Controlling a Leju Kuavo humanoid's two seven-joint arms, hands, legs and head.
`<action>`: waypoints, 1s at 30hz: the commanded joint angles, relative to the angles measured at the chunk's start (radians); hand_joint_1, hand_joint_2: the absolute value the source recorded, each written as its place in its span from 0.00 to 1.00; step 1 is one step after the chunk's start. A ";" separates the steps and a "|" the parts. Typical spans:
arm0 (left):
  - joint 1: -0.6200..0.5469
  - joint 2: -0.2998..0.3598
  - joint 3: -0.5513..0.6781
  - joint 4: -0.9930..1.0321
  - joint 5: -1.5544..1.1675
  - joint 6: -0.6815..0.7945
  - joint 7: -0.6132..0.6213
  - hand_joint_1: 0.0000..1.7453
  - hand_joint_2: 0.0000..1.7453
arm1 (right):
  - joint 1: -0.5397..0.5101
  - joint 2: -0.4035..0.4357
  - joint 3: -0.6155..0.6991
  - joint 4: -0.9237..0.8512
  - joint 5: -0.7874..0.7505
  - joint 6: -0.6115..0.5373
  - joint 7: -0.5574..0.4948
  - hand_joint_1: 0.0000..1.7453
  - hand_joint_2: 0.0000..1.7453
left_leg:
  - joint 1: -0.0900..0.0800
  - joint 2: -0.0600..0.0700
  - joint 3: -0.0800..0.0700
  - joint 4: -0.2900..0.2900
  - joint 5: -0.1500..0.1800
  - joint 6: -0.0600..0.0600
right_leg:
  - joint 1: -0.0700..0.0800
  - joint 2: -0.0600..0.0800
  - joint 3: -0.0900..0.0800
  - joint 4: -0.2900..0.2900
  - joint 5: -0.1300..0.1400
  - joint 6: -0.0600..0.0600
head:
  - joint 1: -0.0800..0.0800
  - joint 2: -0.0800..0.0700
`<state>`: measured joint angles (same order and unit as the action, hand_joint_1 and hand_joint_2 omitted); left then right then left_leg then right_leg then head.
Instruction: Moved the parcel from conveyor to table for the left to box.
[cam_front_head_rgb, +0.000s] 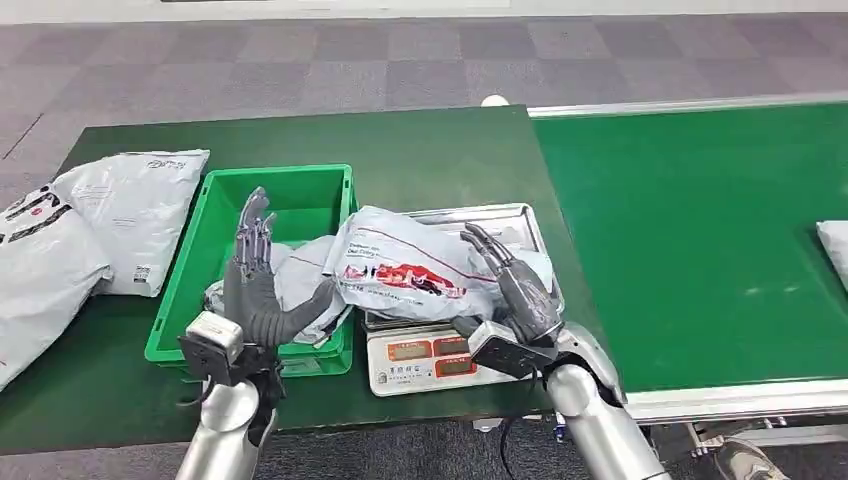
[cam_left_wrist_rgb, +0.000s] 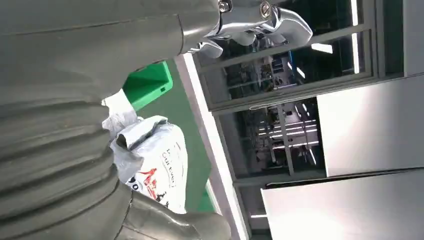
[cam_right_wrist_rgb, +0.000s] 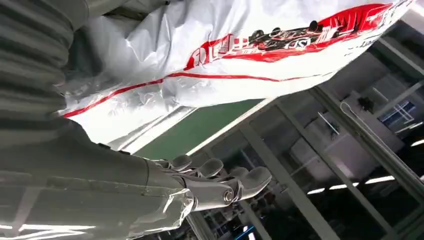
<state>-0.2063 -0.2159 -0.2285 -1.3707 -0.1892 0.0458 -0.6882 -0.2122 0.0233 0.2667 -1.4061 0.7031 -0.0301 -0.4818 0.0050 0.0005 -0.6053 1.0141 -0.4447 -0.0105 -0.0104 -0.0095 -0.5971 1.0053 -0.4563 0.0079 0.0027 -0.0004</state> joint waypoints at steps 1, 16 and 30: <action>-0.042 0.033 -0.041 0.058 0.000 0.004 0.005 0.00 1.00 | -0.018 -0.011 -0.022 0.018 0.000 0.002 0.003 0.00 1.00 | 0.000 -0.001 0.003 -0.002 0.000 0.000 | 0.000 0.000 0.003 -0.002 0.000 0.000 | 0.000 0.000; -0.047 0.036 -0.052 0.066 -0.022 0.014 0.010 0.00 1.00 | -0.012 0.005 -0.051 0.005 -0.037 -0.030 -0.013 0.00 1.00 | 0.000 -0.001 0.003 -0.002 0.000 0.000 | 0.000 0.000 0.003 -0.002 0.000 0.000 | 0.000 0.000; -0.552 -0.087 -0.276 0.906 -0.542 0.184 0.487 0.00 1.00 | -0.026 0.071 -0.184 -0.104 -0.594 0.504 -0.216 0.00 1.00 | -0.001 -0.008 0.000 0.000 0.002 0.000 | -0.001 -0.008 0.002 0.000 0.000 0.000 | 0.000 0.000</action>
<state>-0.3808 -0.2262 -0.3075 -1.0816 -0.4159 0.0806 -0.5020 -0.1707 0.0370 0.1781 -1.5439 0.1811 0.3019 -0.6970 0.0041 0.0002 -0.6050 1.0147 -0.4444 -0.0103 -0.0111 -0.0097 -0.5978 1.0051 -0.4553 0.0085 0.0027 0.0000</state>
